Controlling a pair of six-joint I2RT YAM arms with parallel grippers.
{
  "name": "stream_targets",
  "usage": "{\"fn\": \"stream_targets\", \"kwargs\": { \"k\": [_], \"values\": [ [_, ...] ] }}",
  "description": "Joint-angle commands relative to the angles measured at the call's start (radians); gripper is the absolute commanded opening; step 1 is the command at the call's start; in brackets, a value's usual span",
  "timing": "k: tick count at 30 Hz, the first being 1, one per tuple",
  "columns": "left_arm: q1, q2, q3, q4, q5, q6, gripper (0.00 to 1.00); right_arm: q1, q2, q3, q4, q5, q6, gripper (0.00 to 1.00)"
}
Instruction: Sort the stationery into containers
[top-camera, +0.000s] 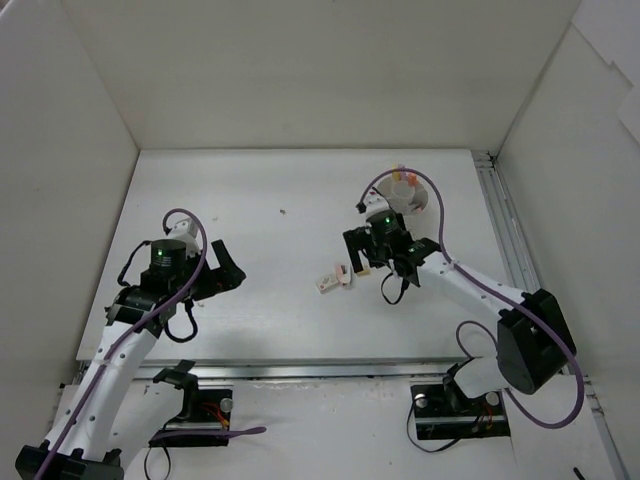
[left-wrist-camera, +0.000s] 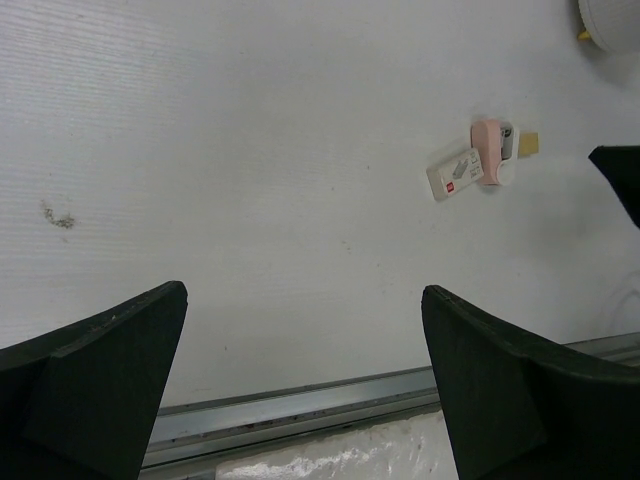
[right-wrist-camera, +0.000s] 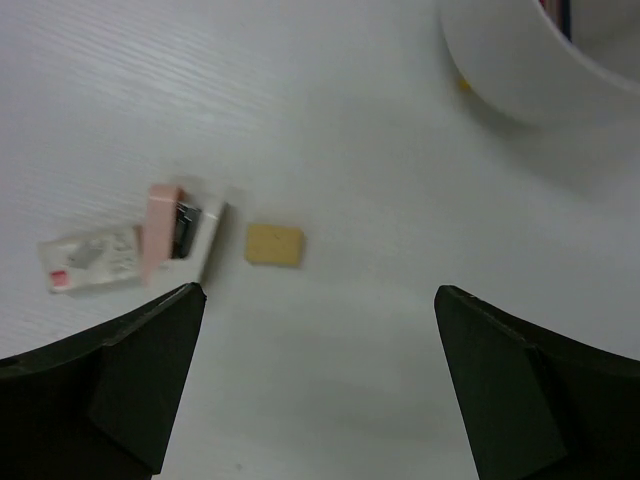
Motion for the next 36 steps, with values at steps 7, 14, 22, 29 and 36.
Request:
{"fn": "stream_targets", "kwargs": {
  "k": [7,14,22,29,36],
  "values": [
    [-0.010,-0.010,0.010,0.079,0.014,-0.005,1.00,-0.017,-0.215,-0.220,0.028,0.279,0.289,0.98],
    [-0.010,-0.014,0.016,0.073,-0.020,-0.002,1.00,-0.015,-0.062,-0.216,0.140,0.141,0.263,0.98],
    [-0.019,0.006,0.023,0.059,-0.050,-0.007,1.00,-0.041,0.154,-0.107,0.144,0.038,0.284,0.97],
    [-0.019,0.021,0.037,0.053,-0.072,-0.007,1.00,-0.046,0.260,-0.053,0.172,-0.038,0.286,0.76],
    [-0.019,0.068,0.043,0.088,-0.021,0.028,1.00,-0.058,0.268,-0.042,0.166,-0.057,0.272,0.72]
  ]
}}
